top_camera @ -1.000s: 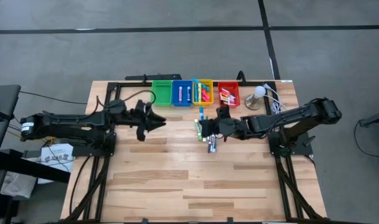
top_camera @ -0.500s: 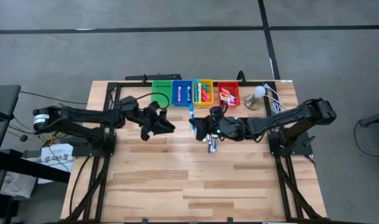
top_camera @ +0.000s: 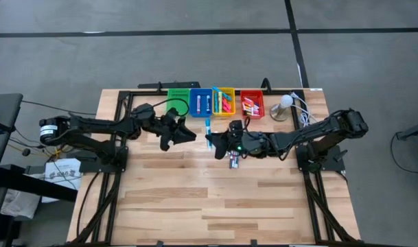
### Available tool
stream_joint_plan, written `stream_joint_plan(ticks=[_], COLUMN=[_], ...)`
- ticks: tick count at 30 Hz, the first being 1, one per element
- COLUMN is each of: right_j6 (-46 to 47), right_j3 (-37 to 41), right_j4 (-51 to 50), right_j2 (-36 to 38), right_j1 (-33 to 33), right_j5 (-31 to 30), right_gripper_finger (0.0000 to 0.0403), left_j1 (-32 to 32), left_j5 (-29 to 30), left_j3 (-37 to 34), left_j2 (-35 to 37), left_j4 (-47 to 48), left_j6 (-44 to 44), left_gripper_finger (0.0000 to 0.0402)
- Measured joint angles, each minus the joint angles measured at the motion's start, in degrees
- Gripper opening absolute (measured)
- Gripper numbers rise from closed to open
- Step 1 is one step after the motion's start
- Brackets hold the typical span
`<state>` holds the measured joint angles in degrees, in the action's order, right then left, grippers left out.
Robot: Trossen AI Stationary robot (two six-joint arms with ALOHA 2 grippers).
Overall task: Pick & Place Markers
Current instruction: Put the blue dry erase marker into the blue basket
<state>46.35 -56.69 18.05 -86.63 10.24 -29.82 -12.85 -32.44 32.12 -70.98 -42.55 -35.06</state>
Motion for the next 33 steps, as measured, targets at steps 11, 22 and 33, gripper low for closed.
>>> stream_joint_plan(ticks=[11, 22, 33], right_j6=[-0.5, -1.9, -3.2], right_j3=[0.0, 0.0, 0.0], right_j4=[1.6, 1.7, 1.7], right_j2=[0.0, 0.0, 0.0], right_j1=[0.2, -1.5, -1.5], right_j5=[-0.1, 2.1, 3.0], right_gripper_finger=[0.0059, 0.0059, 0.0059], left_j1=[-1.9, 1.7, 2.4], left_j5=[5.4, 8.2, 8.0], left_j3=[0.0, 6.5, 11.3], left_j2=[-0.7, -4.9, -11.0], left_j4=[-0.4, -0.9, -0.8], left_j6=[-3.0, 1.9, 1.7], left_gripper_finger=[0.0204, 0.0284, 0.0285])
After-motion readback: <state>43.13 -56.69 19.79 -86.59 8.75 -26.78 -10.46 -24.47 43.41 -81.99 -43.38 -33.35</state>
